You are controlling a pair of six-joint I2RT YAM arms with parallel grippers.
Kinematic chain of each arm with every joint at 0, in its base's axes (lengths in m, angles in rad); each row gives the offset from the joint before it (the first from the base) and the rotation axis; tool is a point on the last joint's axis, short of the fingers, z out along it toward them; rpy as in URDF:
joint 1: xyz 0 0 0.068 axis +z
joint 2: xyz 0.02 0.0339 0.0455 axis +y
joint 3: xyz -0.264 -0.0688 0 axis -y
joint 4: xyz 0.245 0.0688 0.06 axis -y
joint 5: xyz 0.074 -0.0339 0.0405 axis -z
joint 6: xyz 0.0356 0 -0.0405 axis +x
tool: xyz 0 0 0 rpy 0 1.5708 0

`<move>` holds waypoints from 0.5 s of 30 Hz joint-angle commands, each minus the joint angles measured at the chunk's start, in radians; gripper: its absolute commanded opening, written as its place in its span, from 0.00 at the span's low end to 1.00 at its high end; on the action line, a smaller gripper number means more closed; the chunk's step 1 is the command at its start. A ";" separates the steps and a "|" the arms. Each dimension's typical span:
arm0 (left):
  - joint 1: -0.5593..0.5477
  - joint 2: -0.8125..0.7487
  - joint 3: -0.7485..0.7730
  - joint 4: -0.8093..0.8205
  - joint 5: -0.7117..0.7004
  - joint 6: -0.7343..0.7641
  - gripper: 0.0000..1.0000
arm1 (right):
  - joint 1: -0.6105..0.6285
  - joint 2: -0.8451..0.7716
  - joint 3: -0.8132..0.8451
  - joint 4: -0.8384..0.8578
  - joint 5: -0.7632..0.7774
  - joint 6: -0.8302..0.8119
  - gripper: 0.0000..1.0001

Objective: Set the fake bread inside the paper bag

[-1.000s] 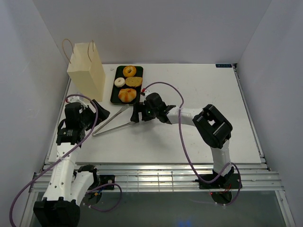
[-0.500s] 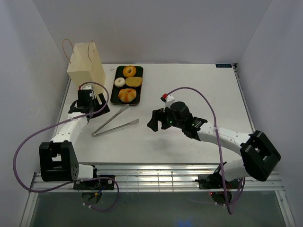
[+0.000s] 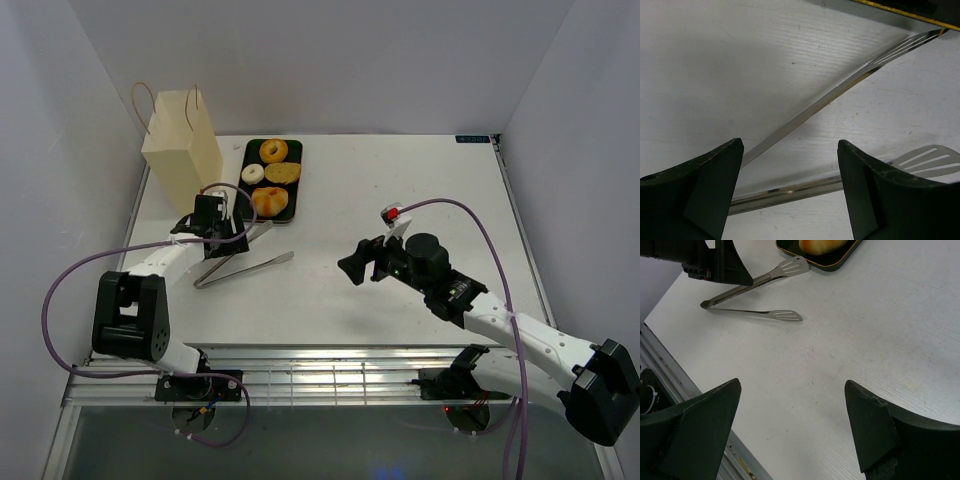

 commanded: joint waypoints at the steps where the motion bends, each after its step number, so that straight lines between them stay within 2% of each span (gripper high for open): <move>1: -0.017 0.033 0.012 -0.002 -0.066 -0.005 0.86 | -0.008 -0.039 -0.021 0.017 0.047 -0.023 0.90; 3: -0.022 0.047 0.014 -0.002 -0.080 -0.022 0.84 | -0.008 -0.048 -0.027 0.014 0.047 -0.029 0.90; 6: -0.038 0.088 0.023 -0.009 -0.077 -0.029 0.75 | -0.008 -0.060 -0.039 0.011 0.048 -0.026 0.90; 7: -0.045 0.108 0.026 -0.017 -0.080 -0.037 0.67 | -0.008 -0.064 -0.042 0.011 0.048 -0.024 0.90; 8: -0.052 0.113 0.026 -0.019 -0.082 -0.041 0.63 | -0.008 -0.070 -0.045 0.012 0.048 -0.024 0.90; 13: -0.117 0.127 0.021 -0.020 -0.071 -0.095 0.56 | -0.009 -0.080 -0.051 0.003 0.058 -0.023 0.90; 15: -0.149 0.130 0.027 -0.023 -0.057 -0.109 0.50 | -0.009 -0.082 -0.051 0.001 0.059 -0.021 0.90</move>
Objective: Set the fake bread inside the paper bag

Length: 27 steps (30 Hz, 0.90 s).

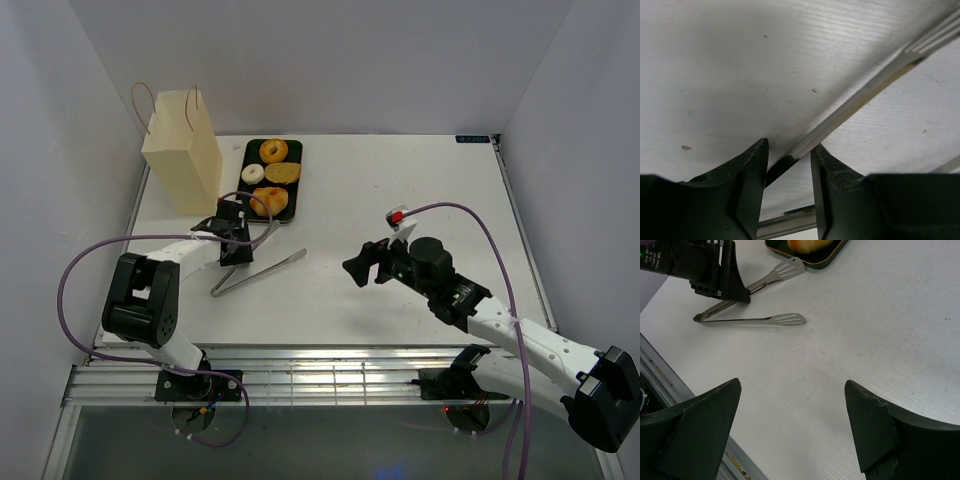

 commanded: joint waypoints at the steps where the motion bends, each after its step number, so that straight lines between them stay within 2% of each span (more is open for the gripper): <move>1: -0.056 -0.003 0.027 -0.017 0.028 -0.067 0.48 | -0.003 -0.023 -0.007 0.010 0.024 -0.012 0.90; 7: -0.171 0.004 0.065 -0.008 0.051 -0.150 0.40 | -0.005 -0.029 -0.013 -0.001 0.027 -0.009 0.90; 10: -0.223 0.050 0.120 -0.005 0.067 -0.182 0.32 | -0.005 -0.040 -0.010 -0.019 0.036 -0.009 0.90; 15: -0.301 0.115 0.172 0.020 0.100 -0.248 0.32 | -0.005 -0.062 -0.004 -0.059 0.058 -0.021 0.90; 16: -0.311 0.113 0.174 0.036 0.099 -0.254 0.38 | -0.005 -0.065 -0.002 -0.065 0.064 -0.023 0.90; 17: -0.329 0.110 0.171 0.043 0.099 -0.257 0.50 | -0.005 -0.071 -0.002 -0.073 0.067 -0.026 0.90; 19: -0.343 0.095 0.163 0.063 0.093 -0.257 0.60 | -0.005 -0.077 -0.002 -0.091 0.075 -0.034 0.90; 20: -0.349 0.063 0.156 0.072 0.094 -0.254 0.69 | -0.005 -0.080 -0.004 -0.094 0.078 -0.037 0.90; 22: -0.365 0.017 0.113 0.104 0.088 -0.236 0.82 | -0.005 -0.083 -0.013 -0.102 0.081 -0.040 0.90; 23: -0.371 -0.040 0.071 0.130 0.087 -0.224 0.97 | -0.005 -0.085 -0.015 -0.102 0.081 -0.041 0.90; 27: -0.374 -0.158 -0.009 0.156 0.085 -0.201 0.98 | -0.005 -0.083 -0.024 -0.113 0.073 -0.043 0.90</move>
